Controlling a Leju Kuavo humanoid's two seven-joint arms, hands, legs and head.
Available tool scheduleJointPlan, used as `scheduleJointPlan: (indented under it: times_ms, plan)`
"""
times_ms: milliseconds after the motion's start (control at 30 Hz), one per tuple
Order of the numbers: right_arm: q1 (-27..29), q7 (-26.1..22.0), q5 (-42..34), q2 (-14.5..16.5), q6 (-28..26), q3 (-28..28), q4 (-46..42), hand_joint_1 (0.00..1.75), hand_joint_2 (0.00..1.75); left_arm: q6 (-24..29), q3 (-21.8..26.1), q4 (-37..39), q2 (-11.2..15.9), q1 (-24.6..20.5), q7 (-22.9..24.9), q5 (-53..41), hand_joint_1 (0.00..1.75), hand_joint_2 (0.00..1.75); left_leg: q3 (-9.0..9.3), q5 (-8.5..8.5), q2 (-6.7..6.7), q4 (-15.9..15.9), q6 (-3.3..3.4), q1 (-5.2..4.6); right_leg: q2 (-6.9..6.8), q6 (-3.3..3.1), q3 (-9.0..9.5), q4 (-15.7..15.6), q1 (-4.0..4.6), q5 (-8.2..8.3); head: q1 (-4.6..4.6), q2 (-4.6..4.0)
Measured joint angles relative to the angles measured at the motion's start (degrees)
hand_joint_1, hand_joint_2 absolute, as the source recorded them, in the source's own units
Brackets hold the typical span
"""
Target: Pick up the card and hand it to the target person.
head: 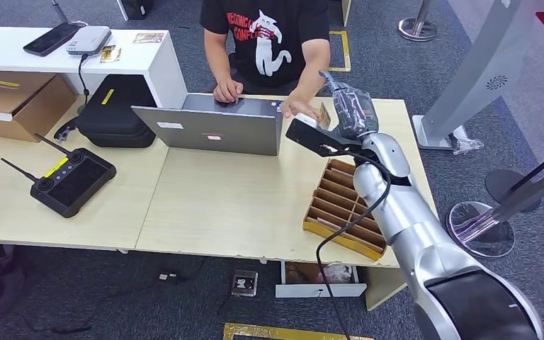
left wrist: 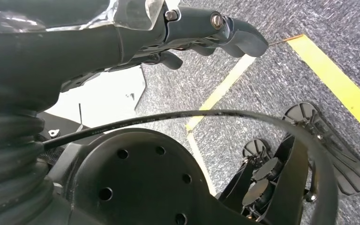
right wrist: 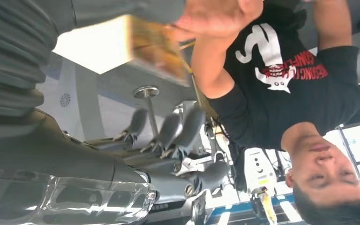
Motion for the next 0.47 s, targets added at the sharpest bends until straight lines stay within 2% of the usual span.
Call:
scheduleJointPlan:
  times_ms: [133, 233, 467]
  plan:
    - [0.1, -1.3, -2.2, -0.4, 1.4, 0.0, -0.5, 0.00, 1.75, 0.0, 0.1, 0.0, 0.0, 0.0, 0.5, 0.0, 0.00, 0.00, 0.03, 0.00, 0.02, 0.0, 0.00, 0.00, 0.02, 0.00, -0.01, 0.0, 0.00, 0.00, 0.00, 0.00]
    - [0.3, -2.2, -4.3, -1.8, 2.6, 0.0, -2.0, 0.00, 1.75, 0.0, 0.2, 0.0, 0.1, 0.1, 0.8, 0.0, 0.00, 0.00, 0.03, 0.00, 0.01, 0.0, 0.00, 0.00, 0.01, 0.00, -0.01, 0.0, 0.00, 0.00, 0.01, 0.00]
    - [3.5, -4.3, -11.2, -8.0, 4.8, -0.3, -8.2, 0.00, 1.75, 1.1, 0.5, 0.0, 0.4, 0.1, 1.9, 0.5, 0.00, 0.00, 0.03, -0.03, -0.02, 0.0, 0.02, -0.02, 0.00, 0.01, 0.00, -0.1, -0.02, 0.00, 0.01, 0.00]
